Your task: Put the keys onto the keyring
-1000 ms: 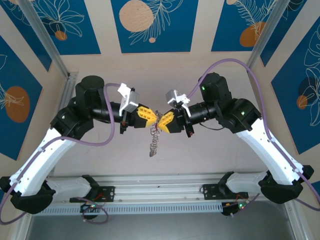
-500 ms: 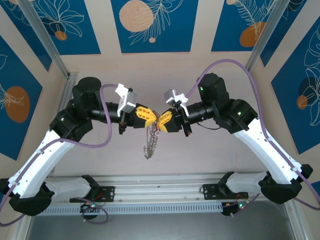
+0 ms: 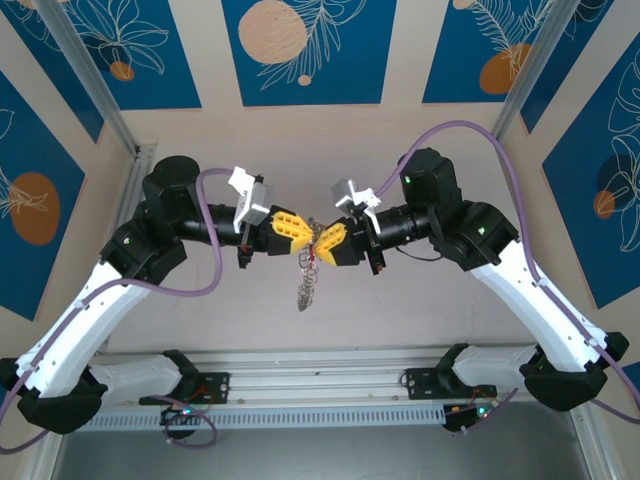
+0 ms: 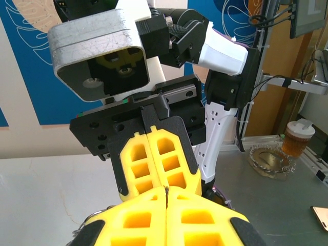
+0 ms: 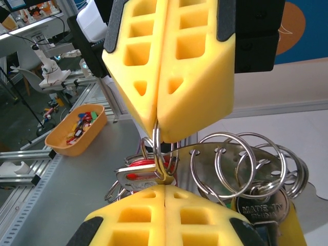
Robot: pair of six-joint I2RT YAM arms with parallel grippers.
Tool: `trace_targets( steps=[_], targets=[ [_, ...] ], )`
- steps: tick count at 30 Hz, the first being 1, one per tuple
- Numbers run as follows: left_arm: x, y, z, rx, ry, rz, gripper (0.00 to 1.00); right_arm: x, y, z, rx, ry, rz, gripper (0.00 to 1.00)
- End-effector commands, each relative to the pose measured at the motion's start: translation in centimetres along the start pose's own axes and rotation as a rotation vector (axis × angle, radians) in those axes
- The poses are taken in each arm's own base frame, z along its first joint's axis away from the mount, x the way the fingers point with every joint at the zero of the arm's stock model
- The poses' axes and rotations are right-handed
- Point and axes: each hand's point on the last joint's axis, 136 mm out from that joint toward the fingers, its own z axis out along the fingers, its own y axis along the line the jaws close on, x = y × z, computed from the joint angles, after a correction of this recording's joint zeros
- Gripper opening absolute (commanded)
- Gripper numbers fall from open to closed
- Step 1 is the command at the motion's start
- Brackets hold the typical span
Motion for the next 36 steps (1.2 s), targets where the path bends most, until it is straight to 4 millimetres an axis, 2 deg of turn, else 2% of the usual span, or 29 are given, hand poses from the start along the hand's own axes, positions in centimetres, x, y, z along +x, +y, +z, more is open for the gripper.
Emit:
trace_targets(
  steps=[1, 9, 14, 16, 21, 29, 36],
  targets=[
    [-2.0, -0.8, -0.6, 0.015, -0.072, 0.065, 0.0, -0.3, 0.9, 0.0, -0.039, -0.02, -0.005, 0.0],
    [-2.5, -1.0, -0.8, 0.011, -0.09, 0.078, 0.0, -0.1, 0.3, -0.7, 0.035, -0.021, -0.005, 0.0],
    [-2.5, -1.3, -0.9, 0.015, -0.085, 0.08, 0.0, 0.0, 0.6, -1.8, 0.075, -0.029, -0.004, 0.24],
    [-2.5, -1.4, -1.0, 0.019, -0.084, 0.082, 0.0, 0.0, 0.8, -2.1, 0.079, -0.035, -0.007, 0.27],
    [-2.4, -1.6, -0.9, 0.034, -0.081, 0.076, 0.0, -0.8, 1.2, -2.4, 0.067, -0.073, -0.03, 0.28],
    [-2.4, -1.9, -0.8, 0.059, -0.082, 0.07, 0.0, -1.8, 0.8, -1.4, 0.005, -0.086, -0.03, 0.29],
    [-2.2, -1.8, -0.8, 0.059, -0.078, 0.069, 0.0, -1.7, 1.3, -0.9, -0.046, -0.084, -0.031, 0.28]
  ],
)
